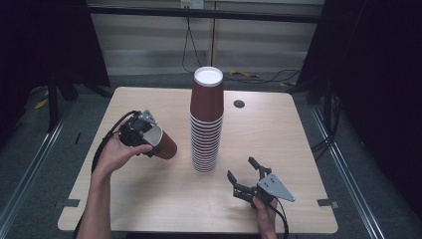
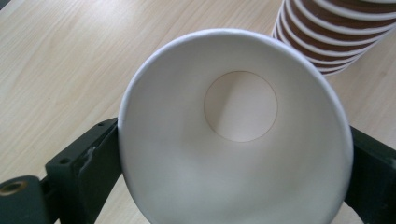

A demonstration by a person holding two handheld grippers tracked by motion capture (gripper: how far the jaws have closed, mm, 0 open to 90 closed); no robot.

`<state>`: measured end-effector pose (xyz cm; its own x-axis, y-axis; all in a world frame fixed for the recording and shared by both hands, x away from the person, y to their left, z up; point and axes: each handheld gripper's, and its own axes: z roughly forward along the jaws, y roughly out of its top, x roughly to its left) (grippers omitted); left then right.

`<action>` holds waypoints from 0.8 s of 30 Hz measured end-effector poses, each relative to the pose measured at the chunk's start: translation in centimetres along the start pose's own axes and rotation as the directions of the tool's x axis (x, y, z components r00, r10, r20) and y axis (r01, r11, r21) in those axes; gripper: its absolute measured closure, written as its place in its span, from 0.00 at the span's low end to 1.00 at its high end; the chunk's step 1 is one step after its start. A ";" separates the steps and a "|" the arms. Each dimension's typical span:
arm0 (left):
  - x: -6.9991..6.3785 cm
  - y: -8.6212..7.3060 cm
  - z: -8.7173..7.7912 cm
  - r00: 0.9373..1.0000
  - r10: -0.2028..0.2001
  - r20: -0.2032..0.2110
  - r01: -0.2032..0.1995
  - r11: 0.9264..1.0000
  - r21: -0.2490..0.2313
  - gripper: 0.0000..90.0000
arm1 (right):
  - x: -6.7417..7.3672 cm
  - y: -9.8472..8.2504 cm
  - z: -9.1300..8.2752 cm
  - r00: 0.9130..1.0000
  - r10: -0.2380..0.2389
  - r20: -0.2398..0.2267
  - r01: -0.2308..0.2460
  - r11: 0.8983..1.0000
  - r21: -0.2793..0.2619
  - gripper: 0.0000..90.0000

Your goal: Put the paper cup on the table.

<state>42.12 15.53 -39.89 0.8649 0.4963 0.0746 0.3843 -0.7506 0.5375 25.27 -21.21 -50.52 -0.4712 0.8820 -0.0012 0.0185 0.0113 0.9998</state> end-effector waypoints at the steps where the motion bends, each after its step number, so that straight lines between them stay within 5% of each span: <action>1: 0.0 0.2 0.1 1.000 0.009 -0.003 -0.009 1.000 0.007 0.06 | 0.0 0.0 0.0 1.000 0.002 0.000 -0.002 1.000 0.001 0.15; 4: 0.1 0.7 0.3 1.000 0.021 0.001 -0.021 0.999 0.031 0.06 | 0.0 0.0 0.0 1.000 0.000 -0.002 0.000 1.000 0.000 0.15; 7: 0.0 1.1 0.3 0.998 0.044 -0.041 -0.040 0.995 0.087 0.06 | 0.0 0.0 0.0 1.000 0.000 -0.005 0.000 1.000 -0.001 0.15; 12: -0.2 1.2 1.2 0.998 0.057 -0.025 -0.053 0.989 0.136 0.05 | 0.0 0.0 0.0 1.000 0.000 -0.005 0.000 1.000 0.000 0.15; 24: 0.1 1.7 2.2 0.998 0.053 -0.033 -0.050 0.993 0.105 0.03 | 0.0 0.0 0.0 1.000 0.000 -0.005 0.000 1.000 0.000 0.15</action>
<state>43.57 13.36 -40.87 0.8730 0.4697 0.1311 0.3726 -0.8158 0.4423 25.27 -21.22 -50.52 -0.4759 0.8795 -0.0012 0.0183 0.0112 0.9998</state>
